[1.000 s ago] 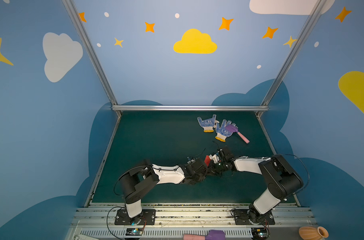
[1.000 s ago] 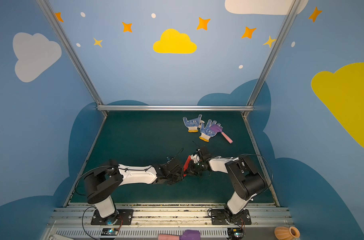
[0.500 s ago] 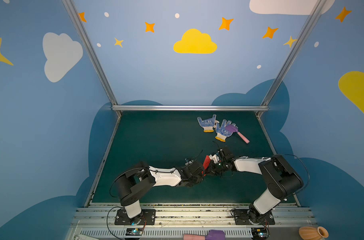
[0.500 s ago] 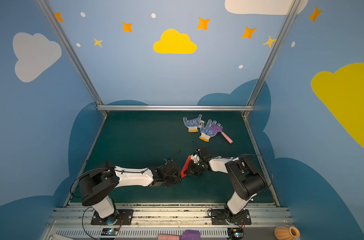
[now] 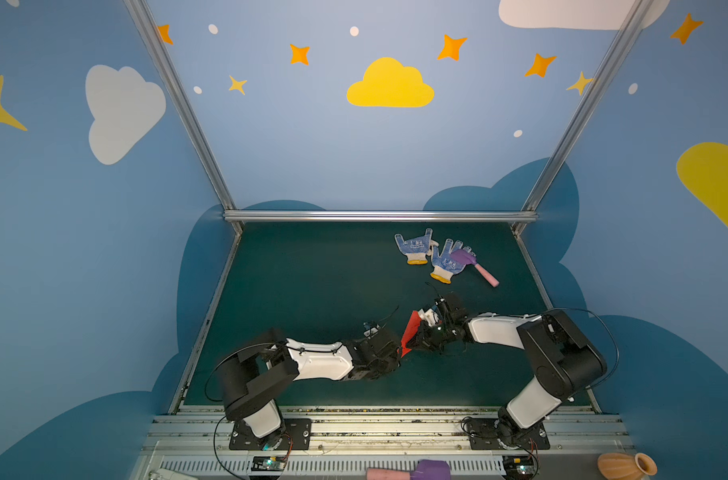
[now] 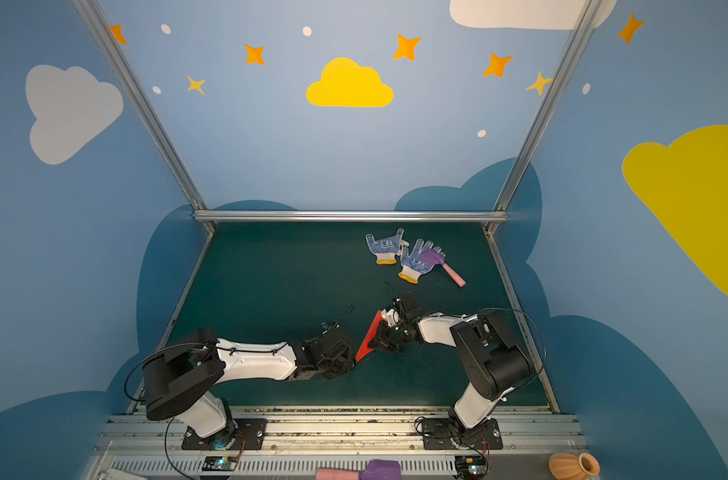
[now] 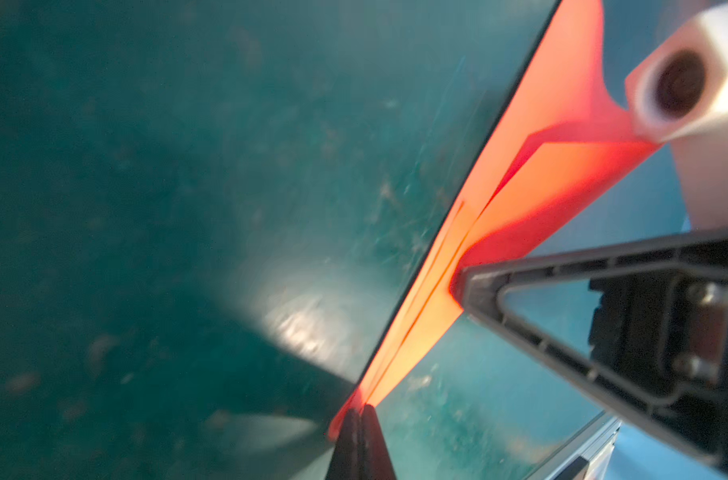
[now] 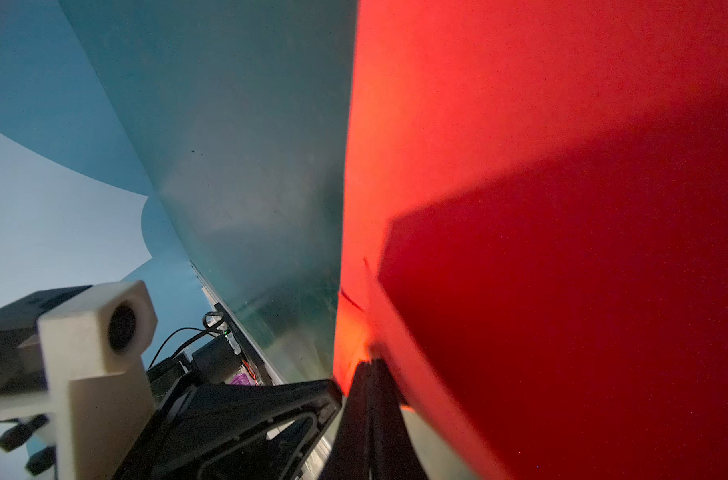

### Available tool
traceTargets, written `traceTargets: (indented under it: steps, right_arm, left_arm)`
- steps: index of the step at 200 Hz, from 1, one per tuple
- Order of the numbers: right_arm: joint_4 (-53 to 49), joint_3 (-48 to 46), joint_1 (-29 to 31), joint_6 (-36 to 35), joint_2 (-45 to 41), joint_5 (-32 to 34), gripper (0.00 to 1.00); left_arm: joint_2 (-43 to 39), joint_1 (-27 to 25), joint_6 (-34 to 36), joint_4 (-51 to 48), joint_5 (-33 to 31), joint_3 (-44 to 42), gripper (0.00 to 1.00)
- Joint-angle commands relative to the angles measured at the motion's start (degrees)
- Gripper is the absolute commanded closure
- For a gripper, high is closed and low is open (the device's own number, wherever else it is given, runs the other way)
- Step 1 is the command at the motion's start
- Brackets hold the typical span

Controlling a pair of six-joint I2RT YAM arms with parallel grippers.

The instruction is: Fold a paper plane with a square sheet of paper (fold left side to right side)

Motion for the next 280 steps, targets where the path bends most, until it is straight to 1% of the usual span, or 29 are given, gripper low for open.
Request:
traceTargets:
  steps: [1,28,59,99,143,192,212,254,280]
  right_arm:
    - [-6.2,-2.5,-1.5,0.4,1.7,11.9,1.00]
    - [-6.0,-2.6,-1.6,0.3,1.8,11.9,1.00]
    - [-6.0,-2.8,-1.6,0.2,2.1,11.8,1.00]
    - [-5.7,-2.8,-1.5,0.2,2.1,11.5,1.00]
    - [-5.8,-2.8,-1.5,0.2,1.9,11.4,1.00]
    - [-5.8,-3.0,-1.6,0.1,1.6,11.0,1.00]
    - [-6.0,-2.8,-1.6,-0.2,1.3,10.7,1.00]
    - [-5.2,-1.6,-3.5,-4.2,0.6,8.1,1.00]
    - [-6.9,-0.6,-5.5,-6.1,-0.9,8.3,1.00]
  left_arm:
    - [-1.5,-0.5,0.4,-8.2,-0.6,-2.5,0.97]
    - [-4.8,-0.1,2.6,-9.8,-2.3,-0.7,0.97]
    - [-4.8,1.3,5.8,-9.1,-1.8,3.4,0.97]
    - [-0.3,3.8,8.8,-5.9,0.8,7.6,0.97]
    - [5.8,4.2,10.2,-3.3,4.4,11.5,0.97]
    - [9.6,4.2,10.1,-2.1,5.0,12.0,0.97]
    - [10.7,4.2,9.4,-1.1,5.2,10.8,0.97]
    - [11.2,4.3,7.5,-2.3,5.1,8.5,0.97]
    - [11.1,4.2,7.1,-3.6,4.6,8.0,0.97]
